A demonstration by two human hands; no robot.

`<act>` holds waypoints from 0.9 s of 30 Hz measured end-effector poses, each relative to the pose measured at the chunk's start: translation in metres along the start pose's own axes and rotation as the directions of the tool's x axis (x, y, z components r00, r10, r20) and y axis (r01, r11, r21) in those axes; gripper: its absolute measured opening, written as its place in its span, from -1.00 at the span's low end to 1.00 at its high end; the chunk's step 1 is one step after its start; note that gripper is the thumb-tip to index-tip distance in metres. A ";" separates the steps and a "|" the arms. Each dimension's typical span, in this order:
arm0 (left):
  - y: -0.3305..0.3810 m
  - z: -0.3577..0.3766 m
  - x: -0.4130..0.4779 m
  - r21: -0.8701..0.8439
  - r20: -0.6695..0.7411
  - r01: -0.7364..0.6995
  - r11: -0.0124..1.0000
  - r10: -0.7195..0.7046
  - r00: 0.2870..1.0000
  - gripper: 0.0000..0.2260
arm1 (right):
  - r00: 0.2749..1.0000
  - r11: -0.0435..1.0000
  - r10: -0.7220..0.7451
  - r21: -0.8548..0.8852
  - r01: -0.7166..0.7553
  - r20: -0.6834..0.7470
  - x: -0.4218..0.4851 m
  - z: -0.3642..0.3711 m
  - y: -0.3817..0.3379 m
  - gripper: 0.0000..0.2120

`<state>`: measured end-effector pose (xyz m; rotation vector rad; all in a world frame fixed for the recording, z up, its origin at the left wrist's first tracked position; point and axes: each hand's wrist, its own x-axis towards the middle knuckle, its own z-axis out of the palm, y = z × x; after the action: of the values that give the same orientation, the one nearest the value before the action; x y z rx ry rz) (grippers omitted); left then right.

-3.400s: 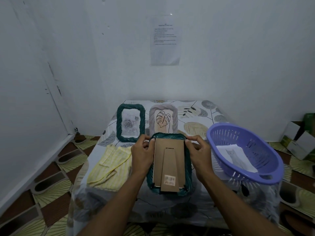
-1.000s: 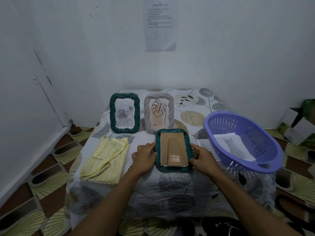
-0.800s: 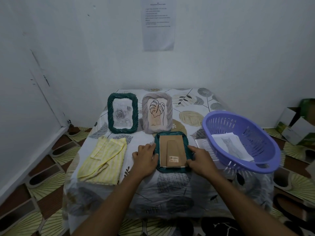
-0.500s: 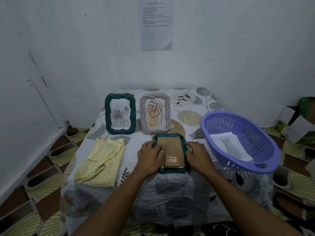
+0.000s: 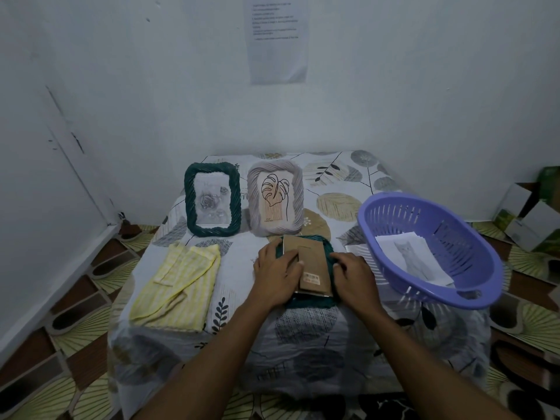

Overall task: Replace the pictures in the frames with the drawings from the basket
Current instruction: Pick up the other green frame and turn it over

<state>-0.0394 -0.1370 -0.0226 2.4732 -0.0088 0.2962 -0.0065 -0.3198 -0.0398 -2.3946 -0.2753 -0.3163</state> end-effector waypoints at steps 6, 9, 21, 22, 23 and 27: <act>-0.003 -0.003 0.002 0.008 0.023 0.008 1.000 -0.008 1.000 -0.68 | 1.000 1.000 -0.002 -0.004 0.002 0.004 0.000 0.001 0.001 -0.70; -0.004 -0.004 0.002 0.014 0.042 0.028 1.000 -0.029 0.999 -0.68 | 1.000 1.000 -0.001 0.003 0.001 0.001 0.001 0.002 0.001 -0.70; 0.001 -0.010 0.009 -0.241 -0.017 0.127 0.962 -0.134 0.991 -0.74 | 1.000 0.999 -0.006 0.035 0.007 -0.003 0.001 0.002 0.004 -0.72; 0.002 -0.013 0.009 -0.341 -0.032 0.162 0.926 -0.183 0.983 -0.75 | 1.000 0.999 -0.007 0.034 0.007 -0.004 0.001 0.003 0.004 -0.72; 0.002 -0.016 0.009 -0.421 -0.039 0.190 0.887 -0.227 0.973 -0.76 | 1.000 0.999 -0.009 0.032 0.009 -0.005 0.000 0.002 0.004 -0.72; -0.003 -0.023 0.009 -0.610 -0.017 0.255 0.750 -0.334 0.942 -0.78 | 1.000 0.999 -0.015 0.030 0.015 0.000 0.001 0.002 0.002 -0.72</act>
<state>-0.0352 -0.1202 -0.0051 1.7763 0.2987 0.2595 -0.0046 -0.3205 -0.0422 -2.3641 -0.2964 -0.3166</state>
